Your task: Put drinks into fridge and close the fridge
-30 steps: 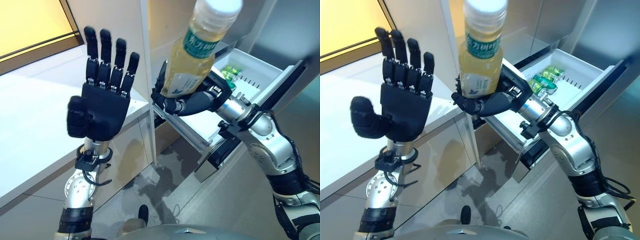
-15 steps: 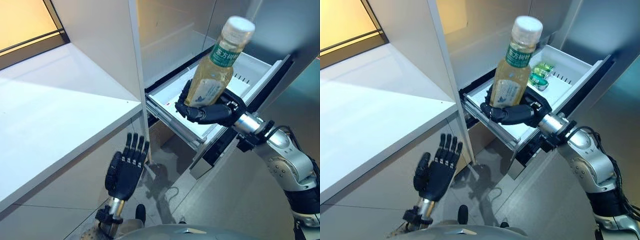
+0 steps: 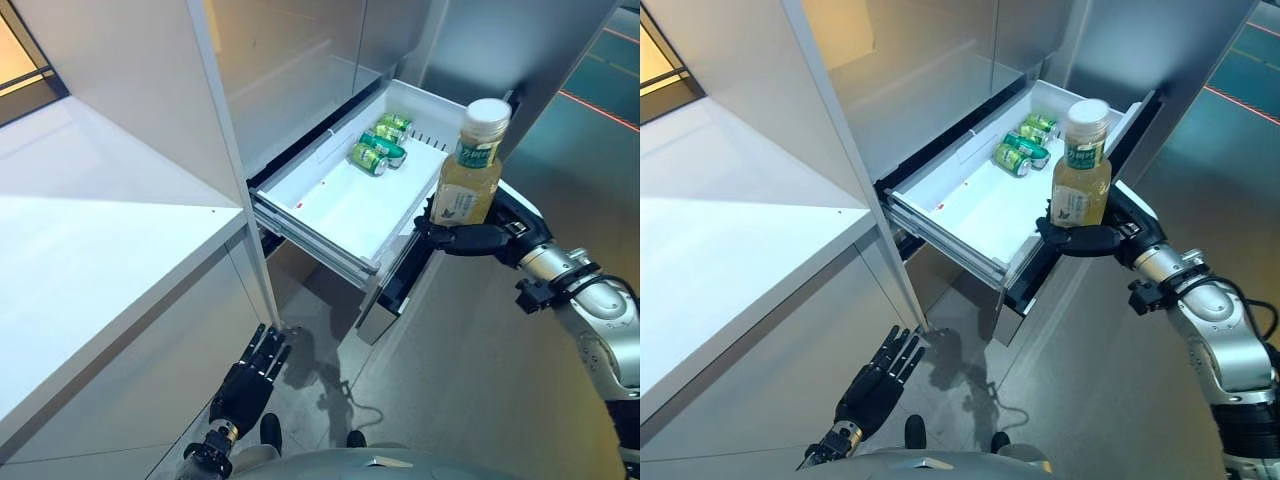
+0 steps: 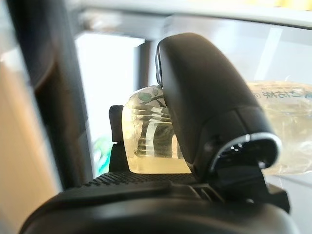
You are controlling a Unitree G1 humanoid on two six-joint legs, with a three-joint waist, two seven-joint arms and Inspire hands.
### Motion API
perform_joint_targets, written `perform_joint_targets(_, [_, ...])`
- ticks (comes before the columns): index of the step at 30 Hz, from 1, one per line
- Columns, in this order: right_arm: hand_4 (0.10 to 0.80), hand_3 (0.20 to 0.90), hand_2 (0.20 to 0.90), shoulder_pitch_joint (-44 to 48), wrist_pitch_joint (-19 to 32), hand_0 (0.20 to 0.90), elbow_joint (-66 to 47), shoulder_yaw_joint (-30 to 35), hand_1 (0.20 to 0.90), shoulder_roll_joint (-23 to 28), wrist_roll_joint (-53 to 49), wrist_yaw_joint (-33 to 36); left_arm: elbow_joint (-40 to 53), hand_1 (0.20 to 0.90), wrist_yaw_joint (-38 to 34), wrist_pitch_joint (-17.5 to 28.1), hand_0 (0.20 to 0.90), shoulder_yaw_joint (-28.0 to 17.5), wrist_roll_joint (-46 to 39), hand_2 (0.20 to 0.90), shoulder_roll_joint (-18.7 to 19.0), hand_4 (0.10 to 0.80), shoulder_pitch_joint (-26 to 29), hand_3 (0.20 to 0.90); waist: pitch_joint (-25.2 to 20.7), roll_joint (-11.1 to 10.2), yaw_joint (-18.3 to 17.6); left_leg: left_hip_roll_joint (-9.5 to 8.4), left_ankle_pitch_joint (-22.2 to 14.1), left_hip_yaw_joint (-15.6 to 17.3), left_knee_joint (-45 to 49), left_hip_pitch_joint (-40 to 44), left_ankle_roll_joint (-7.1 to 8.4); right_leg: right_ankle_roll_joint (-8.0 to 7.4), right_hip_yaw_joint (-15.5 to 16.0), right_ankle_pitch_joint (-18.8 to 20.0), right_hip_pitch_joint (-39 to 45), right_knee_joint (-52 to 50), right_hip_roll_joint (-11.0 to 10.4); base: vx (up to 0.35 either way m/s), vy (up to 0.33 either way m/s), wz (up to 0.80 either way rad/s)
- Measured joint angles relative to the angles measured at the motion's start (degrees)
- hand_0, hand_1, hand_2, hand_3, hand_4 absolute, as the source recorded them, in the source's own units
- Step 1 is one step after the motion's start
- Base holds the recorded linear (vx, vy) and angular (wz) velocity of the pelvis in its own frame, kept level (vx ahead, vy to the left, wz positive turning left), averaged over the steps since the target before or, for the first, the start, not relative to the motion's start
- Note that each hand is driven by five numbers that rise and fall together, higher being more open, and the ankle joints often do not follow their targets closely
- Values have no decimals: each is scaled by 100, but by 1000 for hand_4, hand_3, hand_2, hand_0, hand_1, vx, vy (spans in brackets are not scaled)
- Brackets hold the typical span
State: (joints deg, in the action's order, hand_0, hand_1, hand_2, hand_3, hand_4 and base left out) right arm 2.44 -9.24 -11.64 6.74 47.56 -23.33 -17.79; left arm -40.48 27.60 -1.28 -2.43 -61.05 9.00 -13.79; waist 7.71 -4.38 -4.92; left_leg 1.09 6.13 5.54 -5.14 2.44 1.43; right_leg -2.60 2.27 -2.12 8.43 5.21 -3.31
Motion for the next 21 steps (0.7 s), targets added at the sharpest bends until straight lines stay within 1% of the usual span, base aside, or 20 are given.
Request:
perform_joint_targets(1, [100, 200, 300, 46, 0, 300, 81, -5, 300, 132, 96, 7, -214, 900, -224, 185, 900, -14, 264, 900, 21, 800, 112, 900, 0, 1, 18, -2, -1, -3, -1, 0, -1, 0, 3, 0, 2, 1, -1, 36, -20, 1])
perform_joint_targets(2, [100, 200, 300, 70, 1, 300, 112, -8, 300, 172, 131, 8, -281, 900, -303, 242, 900, -10, 340, 900, 35, 800, 130, 900, -1, -2, 26, -2, -1, -3, 0, 0, -1, -1, 3, 1, 2, 0, 0, 42, -20, 0])
perform_joint_targets(4, [100, 200, 300, 317, 3, 300, 325, -88, 300, 384, 298, 8, -606, 900, -560, 412, 900, -7, 849, 900, 82, 800, 153, 900, -4, -8, 42, -4, -1, 0, 1, 2, -2, -1, 0, 2, -1, 0, -3, 63, -31, -1])
perform_joint_targets(6, [100, 200, 300, 502, 7, 300, 524, -141, 300, 444, 321, 14, -768, 900, -681, 452, 900, -4, 1110, 900, 85, 800, 143, 900, -7, -13, 71, -4, -2, 1, 2, 2, -2, -1, 0, 2, -4, 0, -3, 51, -30, -1])
perform_joint_targets(9, [100, 200, 300, 1105, 11, 300, 1058, -560, 300, 586, 466, 91, -894, 900, -844, 474, 900, 37, 1444, 900, 77, 800, 58, 900, -6, -33, 130, -4, -1, -4, 2, 0, -2, -2, 4, 2, -3, 0, 6, 69, -44, 1])
perform_joint_targets(12, [100, 200, 300, 1608, 10, 300, 1495, -975, 300, 604, 541, 104, -1051, 900, -881, 594, 900, 35, 1666, 900, 110, 800, 118, 900, -12, -57, 232, -6, -1, -13, 2, -2, -1, -1, 14, 3, 7, 1, 12, 67, -36, 2])
perform_joint_targets(14, [100, 200, 300, 1831, 10, 300, 1693, -1175, 300, 629, 540, 105, -1081, 900, -911, 656, 900, 30, 1801, 900, 119, 800, 152, 900, -9, -84, 367, -8, -1, -36, 3, -10, -1, -1, 38, 3, 12, 0, 8, 74, -45, 6])
perform_joint_targets(16, [100, 200, 300, 2118, 10, 300, 1866, -1440, 300, 636, 540, 102, -1131, 900, -961, 653, 900, 31, 1892, 900, 158, 800, 178, 900, -6, -114, 421, -13, 0, -54, 3, -18, -2, -2, 76, 2, 27, 1, 7, 81, -64, 5])
perform_joint_targets(18, [100, 200, 300, 2592, 9, 300, 2221, -1870, 300, 642, 536, 99, -1384, 900, -990, 655, 900, 31, 2104, 900, 282, 800, 246, 900, -7, -213, 510, -13, 3, -88, 5, -25, 1, -2, 160, 2, 38, 1, 18, 89, -77, 9])
perform_joint_targets(21, [100, 200, 300, 2983, 4, 300, 2617, -2096, 300, 643, 528, 84, -1776, 900, -1177, 644, 900, 36, 2466, 900, 406, 800, 271, 900, 10, -321, 676, -14, 5, -163, 5, -26, 3, -5, 280, 0, 78, 2, 18, 81, -54, 14])
